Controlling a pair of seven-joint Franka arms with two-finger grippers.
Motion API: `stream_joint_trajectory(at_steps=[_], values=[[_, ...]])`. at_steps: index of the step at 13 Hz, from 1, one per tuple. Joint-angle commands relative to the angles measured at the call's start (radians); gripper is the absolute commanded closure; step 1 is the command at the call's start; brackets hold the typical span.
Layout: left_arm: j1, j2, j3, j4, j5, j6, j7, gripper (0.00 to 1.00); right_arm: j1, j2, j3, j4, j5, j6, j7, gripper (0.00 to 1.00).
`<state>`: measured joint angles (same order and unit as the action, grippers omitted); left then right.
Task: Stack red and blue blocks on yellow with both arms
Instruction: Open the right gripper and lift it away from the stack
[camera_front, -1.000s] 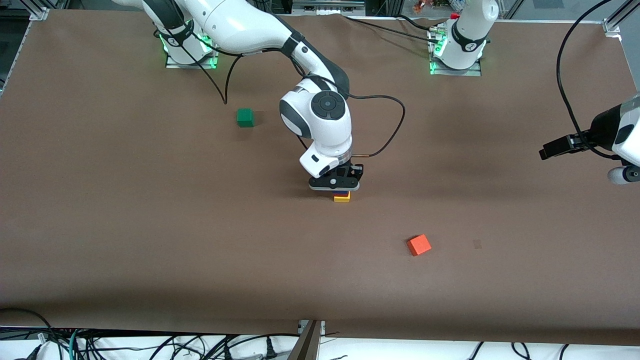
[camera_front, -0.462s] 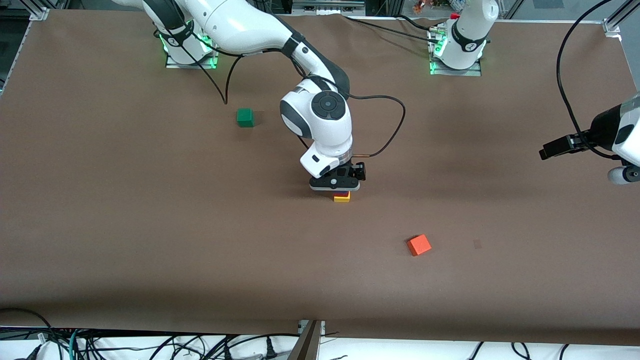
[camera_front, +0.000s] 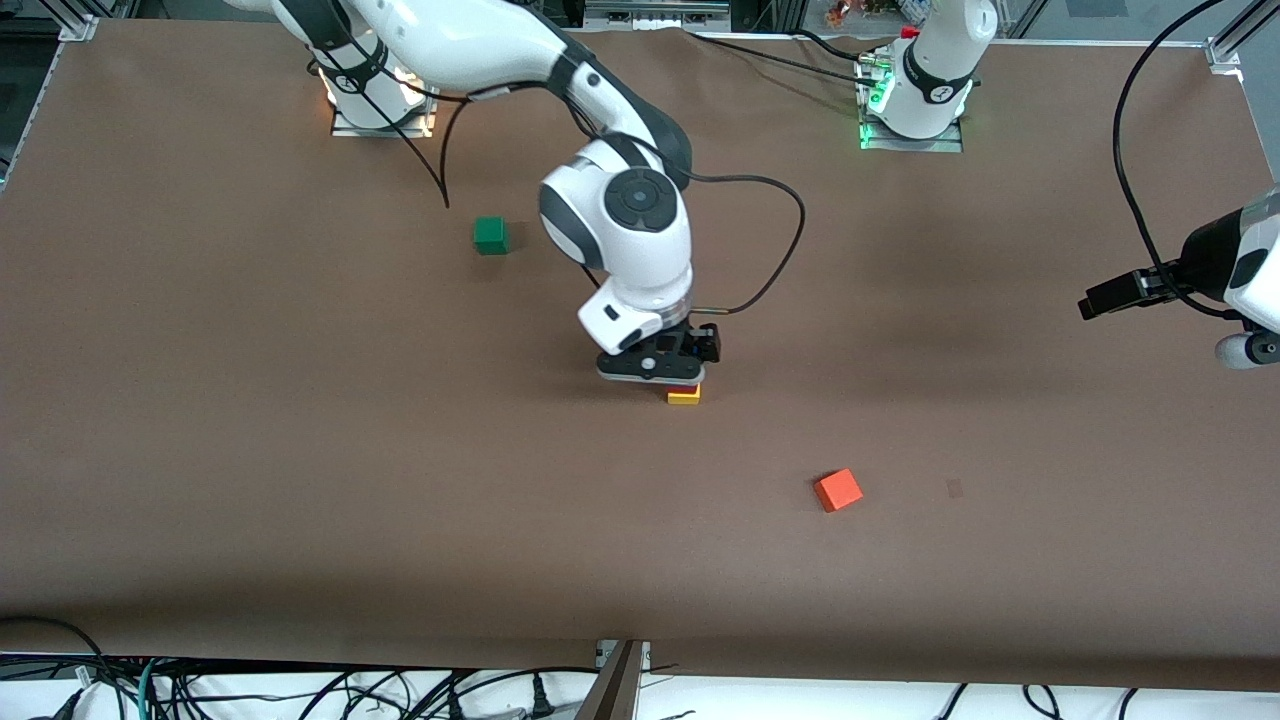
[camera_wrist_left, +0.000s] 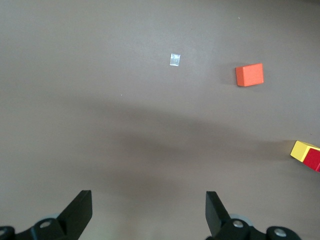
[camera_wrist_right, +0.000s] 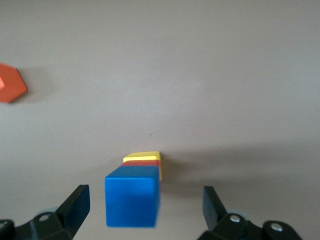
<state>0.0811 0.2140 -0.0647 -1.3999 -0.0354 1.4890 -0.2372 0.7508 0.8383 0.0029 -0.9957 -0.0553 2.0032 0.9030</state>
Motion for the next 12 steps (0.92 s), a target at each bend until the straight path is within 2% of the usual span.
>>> stream_joint_trajectory(at_steps=[1, 4, 6, 8, 12], values=[[0.011, -0.013, -0.006, -0.014, -0.012, 0.010, 0.019, 0.00, -0.057, -0.125, 0.006, -0.020, 0.052, -0.115, -0.003, 0.00], [0.011, -0.013, -0.006, -0.013, -0.012, 0.010, 0.019, 0.00, -0.158, -0.246, 0.000, -0.043, 0.086, -0.300, -0.103, 0.00], [0.011, -0.013, -0.006, -0.014, -0.011, 0.010, 0.018, 0.00, -0.230, -0.319, -0.007, -0.063, 0.159, -0.401, -0.205, 0.00], [0.011, -0.013, -0.007, -0.013, 0.005, 0.010, 0.019, 0.00, -0.269, -0.440, -0.039, -0.163, 0.195, -0.449, -0.286, 0.00], [0.011, -0.013, -0.007, -0.014, 0.005, 0.010, 0.019, 0.00, -0.269, -0.709, -0.188, -0.441, 0.212, -0.492, -0.533, 0.00]])
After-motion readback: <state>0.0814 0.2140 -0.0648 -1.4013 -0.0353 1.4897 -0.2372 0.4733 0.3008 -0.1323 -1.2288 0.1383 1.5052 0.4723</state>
